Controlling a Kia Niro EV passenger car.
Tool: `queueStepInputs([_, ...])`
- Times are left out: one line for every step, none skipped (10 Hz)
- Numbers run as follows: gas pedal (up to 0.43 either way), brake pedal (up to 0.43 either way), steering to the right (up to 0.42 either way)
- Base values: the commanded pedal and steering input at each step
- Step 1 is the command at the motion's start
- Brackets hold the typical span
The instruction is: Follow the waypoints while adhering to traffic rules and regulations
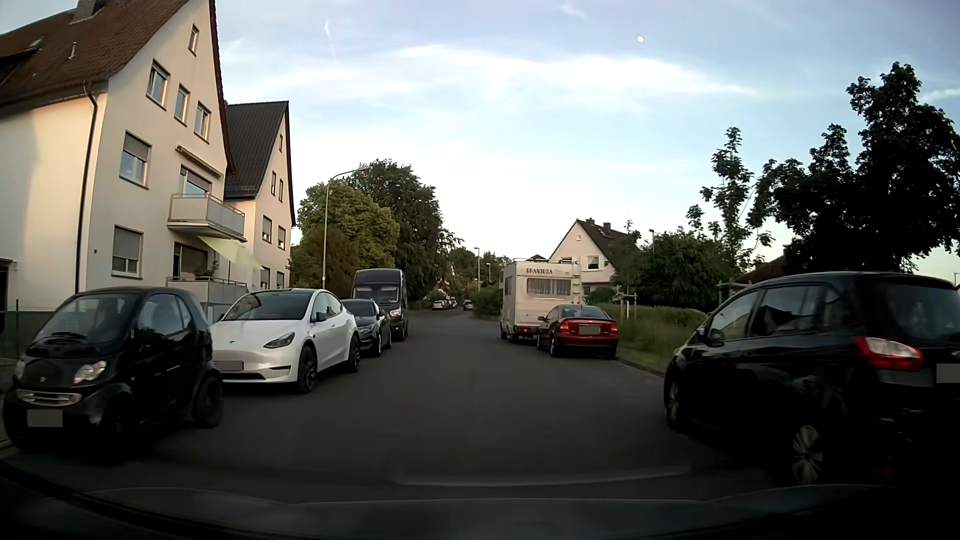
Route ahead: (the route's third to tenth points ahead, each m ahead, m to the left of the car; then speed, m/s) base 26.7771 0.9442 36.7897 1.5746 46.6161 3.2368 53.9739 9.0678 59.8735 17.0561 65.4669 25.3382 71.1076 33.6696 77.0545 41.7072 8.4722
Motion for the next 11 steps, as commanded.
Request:
queueStepInputs([0.000,0.000,-0.012])
queueStepInputs([0.000,0.000,-0.012])
queueStepInputs([0.000,0.000,-0.011])
queueStepInputs([0.000,0.000,-0.009])
queueStepInputs([0.000,0.006,-0.010])
queueStepInputs([0.000,0.018,-0.014])
queueStepInputs([0.000,0.043,-0.016])
queueStepInputs([0.000,0.079,-0.016])
queueStepInputs([0.000,0.091,-0.016])
queueStepInputs([0.000,0.098,-0.016])
queueStepInputs([0.000,0.110,-0.017])
